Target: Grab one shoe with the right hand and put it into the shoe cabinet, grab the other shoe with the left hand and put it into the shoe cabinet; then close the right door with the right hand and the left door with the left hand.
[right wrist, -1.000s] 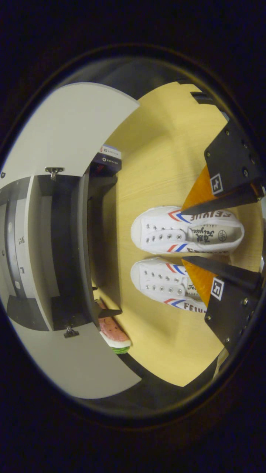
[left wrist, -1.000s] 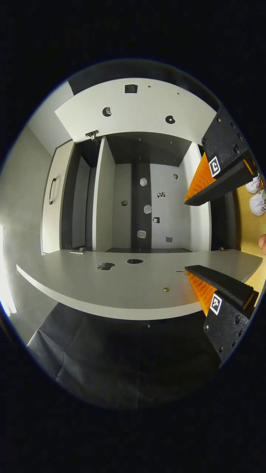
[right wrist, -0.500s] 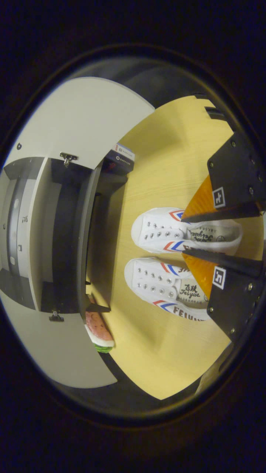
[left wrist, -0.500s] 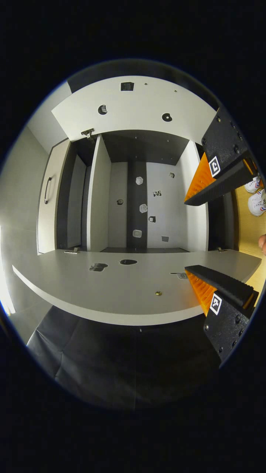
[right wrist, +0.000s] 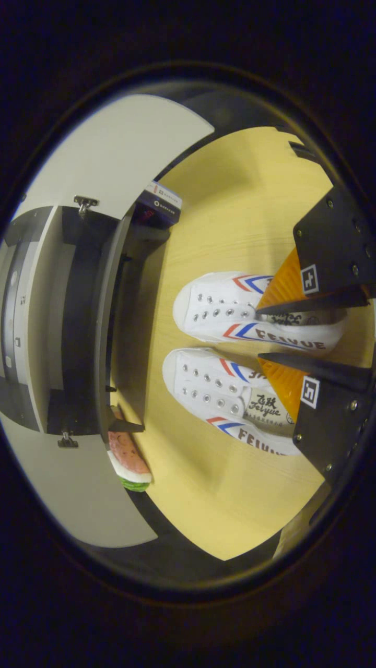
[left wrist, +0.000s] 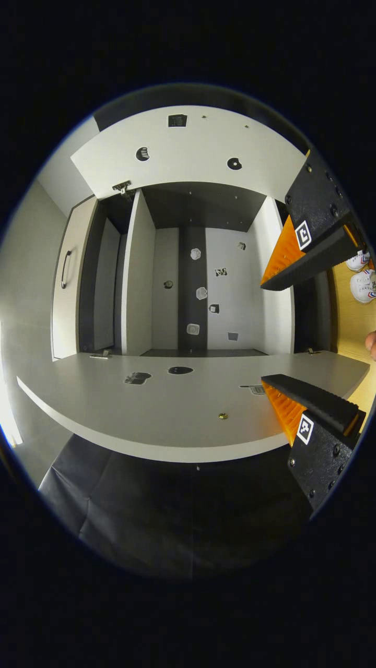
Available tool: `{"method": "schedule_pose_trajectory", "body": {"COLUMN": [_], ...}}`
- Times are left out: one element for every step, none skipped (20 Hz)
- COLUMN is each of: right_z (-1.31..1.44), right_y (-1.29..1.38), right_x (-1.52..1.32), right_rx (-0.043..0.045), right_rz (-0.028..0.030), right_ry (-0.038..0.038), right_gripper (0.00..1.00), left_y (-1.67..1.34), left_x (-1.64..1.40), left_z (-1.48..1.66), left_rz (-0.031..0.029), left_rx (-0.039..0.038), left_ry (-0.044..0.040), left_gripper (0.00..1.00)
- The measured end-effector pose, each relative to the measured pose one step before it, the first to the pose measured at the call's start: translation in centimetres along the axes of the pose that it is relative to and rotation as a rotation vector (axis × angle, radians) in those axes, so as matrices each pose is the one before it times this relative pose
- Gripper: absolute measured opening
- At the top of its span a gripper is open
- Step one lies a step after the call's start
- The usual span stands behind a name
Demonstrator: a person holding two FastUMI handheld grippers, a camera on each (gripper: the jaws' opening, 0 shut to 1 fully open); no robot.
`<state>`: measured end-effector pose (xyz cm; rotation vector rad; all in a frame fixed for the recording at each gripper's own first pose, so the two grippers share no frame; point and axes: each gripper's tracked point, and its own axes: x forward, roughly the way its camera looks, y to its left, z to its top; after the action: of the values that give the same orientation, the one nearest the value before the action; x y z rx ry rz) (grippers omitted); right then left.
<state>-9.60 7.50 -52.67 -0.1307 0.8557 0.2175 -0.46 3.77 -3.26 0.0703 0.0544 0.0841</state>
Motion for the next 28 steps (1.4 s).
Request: {"method": "schedule_pose_trajectory", "body": {"right_z": [-0.057,0.192,0.034,-0.112,0.098,0.072,0.026,-0.228,0.13,0.029,0.155,-0.14,0.035,0.21,0.396,0.483,0.79,0.734,1.021,1.128,1.3,1.544,1.876,2.111,2.378,2.623,3.046,2.767], "right_y": [0.06,0.079,-0.017,-0.018,-0.016,-0.103,-0.05,-0.04,0.442,0.218,0.057,-0.116,-0.028,-0.021,-0.057,-0.002,-0.094,-0.367,-0.178,-0.217,-0.186,-0.211,-0.204,-0.11,-0.05,-0.078,-0.011,0.053], "right_x": [0.471,0.106,0.056,-0.065,0.013,-0.774,-0.996,1.969,-0.243,0.337,0.106,-0.357,-0.19,-0.006,-0.21,-0.123,-0.298,-0.499,-0.614,-0.657,-0.583,-0.764,-0.747,-0.722,-0.527,-0.44,-0.278,-0.071], "right_rx": [0.00412,-0.00189,-0.00836,-0.00757,-0.00543,-0.00578,-0.00402,-0.02762,-0.03382,-0.02013,-0.00887,0.01042,0.03268,0.03431,0.0352,0.04477,0.04185,0.02815,0.02473,0.01269,0.00253,-0.00275,0.00038,0.00373,0.00838,0.00706,0.00485,-0.00623], "right_rz": [-0.00104,-0.00372,-0.0069,-0.00866,-0.01062,-0.01607,-0.0159,-0.01659,0.01559,-0.00626,0.00035,0.00876,0.00819,0.00834,0.0072,0.00655,0.00385,-0.00098,0.00105,0.00134,0.00094,-0.00126,0.00109,0.00258,0.00222,0.00219,0.00292,0.00394], "right_ry": [0.00831,-0.01269,-0.01072,-0.0038,-0.00858,-0.00785,-0.02688,-0.01154,-0.0031,0.00373,-0.00614,0.00502,0.00334,0.00043,0.00097,-0.00483,-0.00851,-0.01062,-0.01736,-0.02458,-0.02557,-0.02896,-0.03533,-0.0384,-0.04353,-0.04646,-0.05156,-0.04289], "right_gripper": [0.42,0.39,0.37,0.37,0.34,0.37,0.24,0.24,0.24,0.24,0.02,0.01,0.01,0.01,0.0,0.0,0.0,0.0,0.02,0.0,0.0,0.0,0.0,0.0,0.0,0.0,0.0,0.0], "left_y": [0.072,-0.001,0.037,0.078,0.006,0.006,-0.074,0.021,-0.008,0.018,0.062,0.107,0.013,-0.067,-0.004,-0.071,-0.02,-0.065,-0.103,-0.096,-0.038,-0.082,-0.065,-0.04,0.006,0.004,-0.005,0.064], "left_x": [0.084,-0.16,-0.124,0.024,-0.031,-0.062,-0.085,-0.08,-0.055,-0.088,-0.082,-0.096,-0.134,-0.13,-0.14,-0.02,-0.111,0.014,-0.045,-0.009,0.02,0.017,0.037,0.073,0.045,0.022,0.004,0.039], "left_z": [0.042,-0.009,-0.04,0.004,0.047,0.029,-0.049,0.006,-0.026,0.118,-0.03,0.104,-0.039,-0.021,-0.025,0.071,0.053,0.09,0.053,0.072,-0.106,-0.04,-0.215,-0.201,-0.151,-0.155,-0.172,-0.129], "left_rz": [0.00008,-0.00017,0.00122,0.00168,0.00283,0.00138,-0.00029,-0.0004,-0.00022,0.00051,0.00008,0.0014,-0.00155,-0.00274,-0.00232,-0.00304,-0.00251,-0.00343,-0.00282,-0.00397,-0.0038,-0.00326,-0.00318,-0.00285,-0.0009,-0.00131,-0.00088,-0.00071], "left_rx": [0.00188,0.00383,0.00495,0.0032,0.00217,0.00134,0.00066,0.00146,0.00351,0.00435,0.00408,0.00116,-0.00121,-0.00062,0.00161,0.00311,0.00228,0.00095,-0.00113,-0.00309,-0.00359,-0.0039,-0.00406,-0.00408,-0.00375,-0.00274,-0.00275,-0.00325], "left_ry": [0.00064,0.00052,-0.00024,-0.00175,-0.00159,0.00019,0.00019,0.00007,-0.00043,-0.00137,-0.00053,-0.00238,-0.0018,-0.00004,-0.00092,-0.00139,-0.0038,-0.00381,-0.00366,-0.00222,0.00015,0.00126,0.00436,0.00266,0.00219,0.00221,0.00352,0.00225], "left_gripper": [0.98,0.98,0.98,0.98,0.98,0.98,0.98,0.98,0.98,0.98,0.98,0.98,0.98,0.98,0.98,0.98,0.98,0.98,0.98,0.98,0.98,0.98,0.98,0.98,0.98,0.98,0.98,0.98]}}
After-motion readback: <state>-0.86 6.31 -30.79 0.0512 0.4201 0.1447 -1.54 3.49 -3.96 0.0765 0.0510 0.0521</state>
